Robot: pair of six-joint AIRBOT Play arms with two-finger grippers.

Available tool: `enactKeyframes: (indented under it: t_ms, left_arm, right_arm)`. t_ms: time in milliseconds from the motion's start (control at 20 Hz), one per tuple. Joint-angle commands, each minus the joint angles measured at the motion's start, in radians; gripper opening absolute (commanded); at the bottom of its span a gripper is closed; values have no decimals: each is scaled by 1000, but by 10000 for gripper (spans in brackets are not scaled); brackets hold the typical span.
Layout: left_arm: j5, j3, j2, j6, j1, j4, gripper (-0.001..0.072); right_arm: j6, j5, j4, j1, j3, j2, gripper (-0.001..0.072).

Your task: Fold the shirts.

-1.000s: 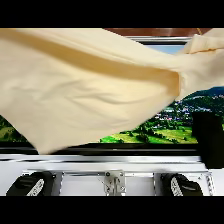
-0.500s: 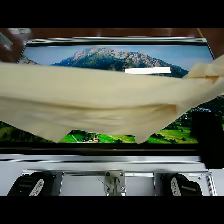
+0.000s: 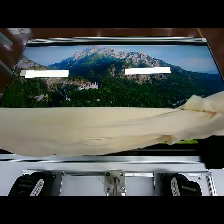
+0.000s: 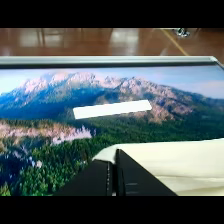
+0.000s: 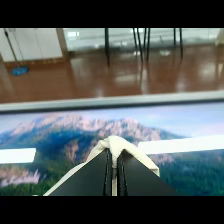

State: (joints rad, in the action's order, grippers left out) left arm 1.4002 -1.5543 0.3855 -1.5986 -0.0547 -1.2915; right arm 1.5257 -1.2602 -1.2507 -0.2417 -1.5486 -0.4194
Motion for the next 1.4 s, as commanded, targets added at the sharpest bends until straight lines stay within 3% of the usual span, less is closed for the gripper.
enactKeyframes:
  t_ms: [0, 100, 200, 350, 550, 750, 850, 1000, 1100, 1150, 1200, 1250, 1300, 1350]
  left_arm:
    - [14, 93, 10, -16, 0, -30, 36]
    - [-75, 233, 30, -16, 0, -41, 36]
    - [-248, 377, 70, -16, 0, -46, 36]
    - [-549, 472, 213, -75, 0, -42, 36]
    - [-758, 468, 471, -72, 0, 144, 36]
    - [-776, 466, 686, -72, -2, 252, 38]
    - [-687, 466, 761, -59, -2, 261, 38]
    - [-532, 466, 867, 67, -2, 261, 38]
    - [-492, 466, 923, 80, -2, 261, 38]
    - [-490, 466, 935, 80, -2, 261, 65]
    - [-490, 466, 937, 80, 0, 261, 219]
    - [-465, 456, 932, 92, 11, 259, 508]
    - [-389, 423, 929, 132, 37, 250, 720]
    - [-298, 379, 927, 153, 72, 229, 715]
  right_arm:
    - [27, -118, 19, 0, 0, -59, 67]
    - [27, -166, 26, 0, 3, -155, 66]
    - [31, -142, 32, 1, 29, -266, 66]
    - [34, 55, 163, 4, 80, -470, 66]
    - [27, 299, 206, 119, 81, -755, 67]
    - [-4, 447, 195, 231, 81, -961, 67]
    - [-7, 468, 194, 251, 81, -1033, 67]
    - [-16, 431, 194, 251, 81, -1107, 68]
    - [-16, 403, 196, 251, 81, -1137, 70]
    - [-21, 408, 196, 251, 81, -1138, 118]
    - [-25, 416, 197, 248, 80, -1129, 330]
    - [-54, 416, 209, 244, 77, -1115, 617]
    - [-105, 415, 219, 239, 77, -1089, 648]
    - [-144, 408, 215, 232, 77, -1057, 648]
